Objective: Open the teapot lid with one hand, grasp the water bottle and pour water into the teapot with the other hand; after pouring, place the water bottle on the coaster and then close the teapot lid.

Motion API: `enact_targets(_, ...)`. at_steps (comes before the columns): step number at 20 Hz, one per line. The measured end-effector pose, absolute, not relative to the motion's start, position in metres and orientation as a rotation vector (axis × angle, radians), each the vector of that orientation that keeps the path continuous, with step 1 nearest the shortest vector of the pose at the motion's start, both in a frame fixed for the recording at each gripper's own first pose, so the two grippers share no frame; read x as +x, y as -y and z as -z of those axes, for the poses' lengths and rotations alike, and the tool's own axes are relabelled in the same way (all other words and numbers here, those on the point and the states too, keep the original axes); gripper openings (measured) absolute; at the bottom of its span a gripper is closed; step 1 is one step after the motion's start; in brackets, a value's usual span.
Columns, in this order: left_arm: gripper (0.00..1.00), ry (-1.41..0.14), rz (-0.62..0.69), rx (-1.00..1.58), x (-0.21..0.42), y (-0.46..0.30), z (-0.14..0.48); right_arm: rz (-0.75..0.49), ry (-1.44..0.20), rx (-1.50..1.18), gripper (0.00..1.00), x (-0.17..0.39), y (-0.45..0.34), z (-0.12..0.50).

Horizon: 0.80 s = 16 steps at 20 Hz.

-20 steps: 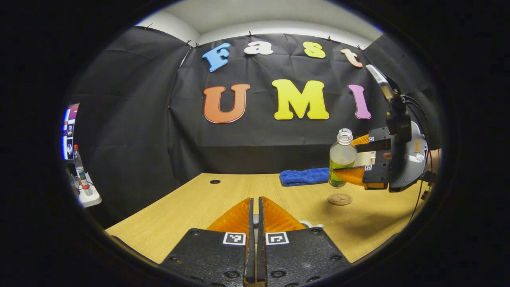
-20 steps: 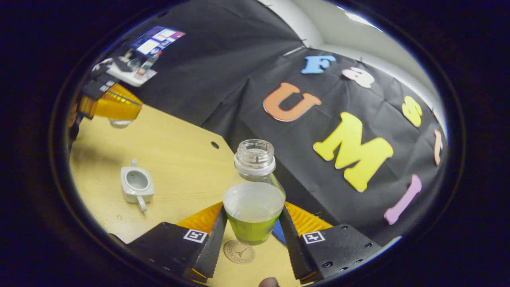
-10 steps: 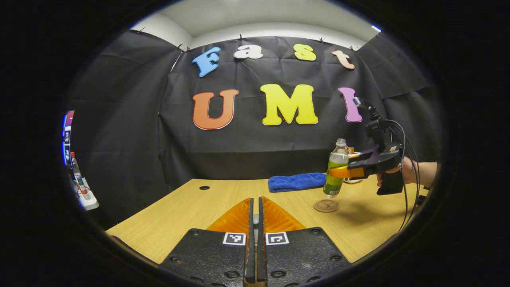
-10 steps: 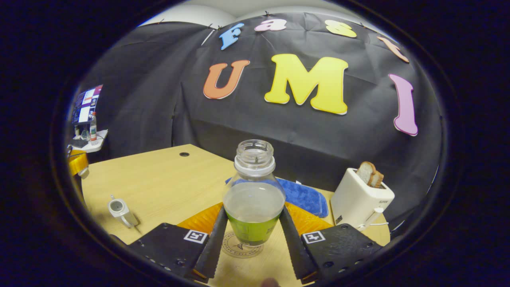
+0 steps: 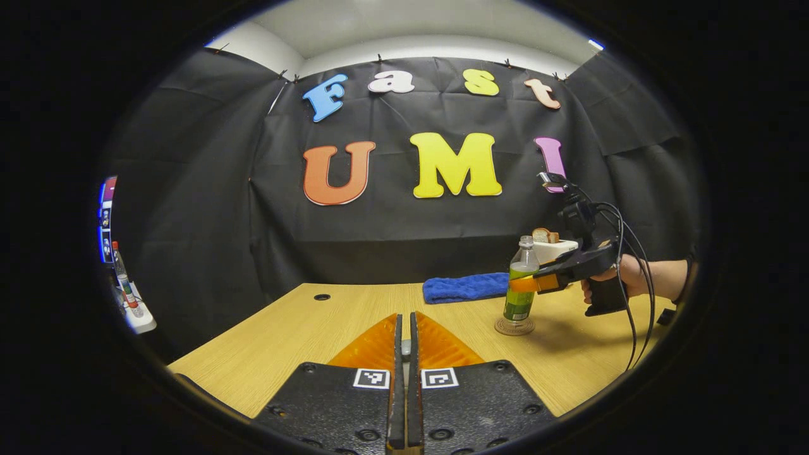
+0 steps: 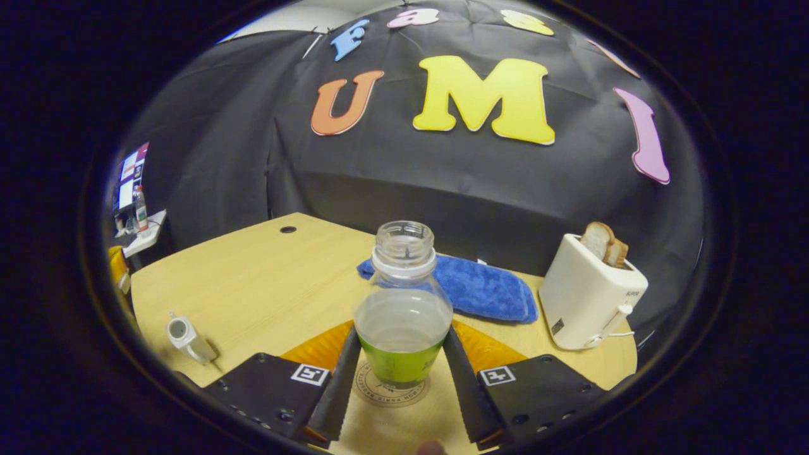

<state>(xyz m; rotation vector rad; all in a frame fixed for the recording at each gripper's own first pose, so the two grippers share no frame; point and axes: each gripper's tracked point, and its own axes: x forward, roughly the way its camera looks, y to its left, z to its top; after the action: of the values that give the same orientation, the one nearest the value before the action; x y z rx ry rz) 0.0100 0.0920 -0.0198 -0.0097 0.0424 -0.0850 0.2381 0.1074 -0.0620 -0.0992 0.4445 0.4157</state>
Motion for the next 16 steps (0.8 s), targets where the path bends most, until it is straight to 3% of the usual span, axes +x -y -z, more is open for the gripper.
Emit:
enact_targets(7, 0.05, -0.053, 0.082, -0.014, 0.012, -0.094, 0.022, -0.396, -0.469, -0.100, 0.74, 0.236, -0.103, 0.062)
enact_targets(9, 0.04, -0.051, 0.083, -0.012, 0.012, -0.093, 0.021, -0.397, -0.470, -0.100, 0.79, 0.234, -0.106, 0.060)
enact_targets(11, 0.04, -0.048, 0.082, -0.014, 0.013, -0.092, 0.020, -0.398, -0.465, -0.096, 0.93, 0.233, -0.106, 0.060)
enact_targets(13, 0.04, -0.049, 0.081, -0.020, 0.014, -0.092, 0.021, -0.400, -0.462, -0.088, 0.99, 0.230, -0.104, 0.057)
enact_targets(16, 0.04, -0.046, 0.087, -0.036, 0.017, -0.086, 0.024, -0.389, -0.451, -0.057, 0.96, 0.220, -0.092, 0.049)
